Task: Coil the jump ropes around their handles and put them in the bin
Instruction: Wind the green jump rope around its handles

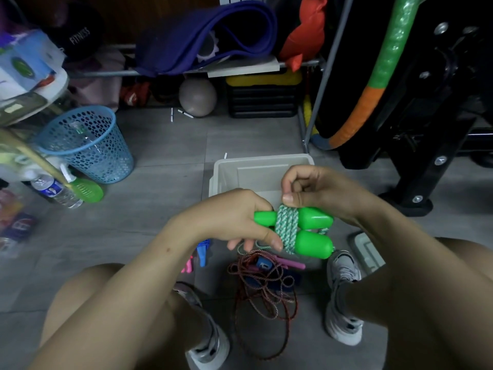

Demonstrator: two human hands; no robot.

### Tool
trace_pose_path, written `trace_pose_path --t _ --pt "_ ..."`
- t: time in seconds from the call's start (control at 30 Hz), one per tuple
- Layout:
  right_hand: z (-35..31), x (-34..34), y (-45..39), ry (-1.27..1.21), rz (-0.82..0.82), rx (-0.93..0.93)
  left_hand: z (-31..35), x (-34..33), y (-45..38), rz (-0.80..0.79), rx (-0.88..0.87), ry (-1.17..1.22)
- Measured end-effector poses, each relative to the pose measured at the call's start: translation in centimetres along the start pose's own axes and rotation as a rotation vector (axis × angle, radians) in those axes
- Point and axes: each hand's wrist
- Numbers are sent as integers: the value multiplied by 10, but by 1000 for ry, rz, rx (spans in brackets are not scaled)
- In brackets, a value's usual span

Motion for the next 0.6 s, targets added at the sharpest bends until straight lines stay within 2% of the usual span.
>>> trace_pose_path --t 0.2,0.3,0.4,0.5,0.6 --pt "6 -4 4 61 30 36 -6 1 3 -34 -13 19" --pt "1 1 12 70 -25 42 -11 4 4 14 -22 92" --pt "-2 3 22 -2 -77 23 -15 8 4 61 -37 195" --pt "1 1 23 -83 -67 -89 -14 8 4 67 -68 264" --pt "0 -3 21 -350 -55 -98 -12 8 3 81 -128 425"
Point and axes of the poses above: each hand's wrist, its own y-axis away from the middle knuckle, its own x-axis out of the back of the hand, z = x × y, and after that the axes turned 3 degrees about z, right-handed
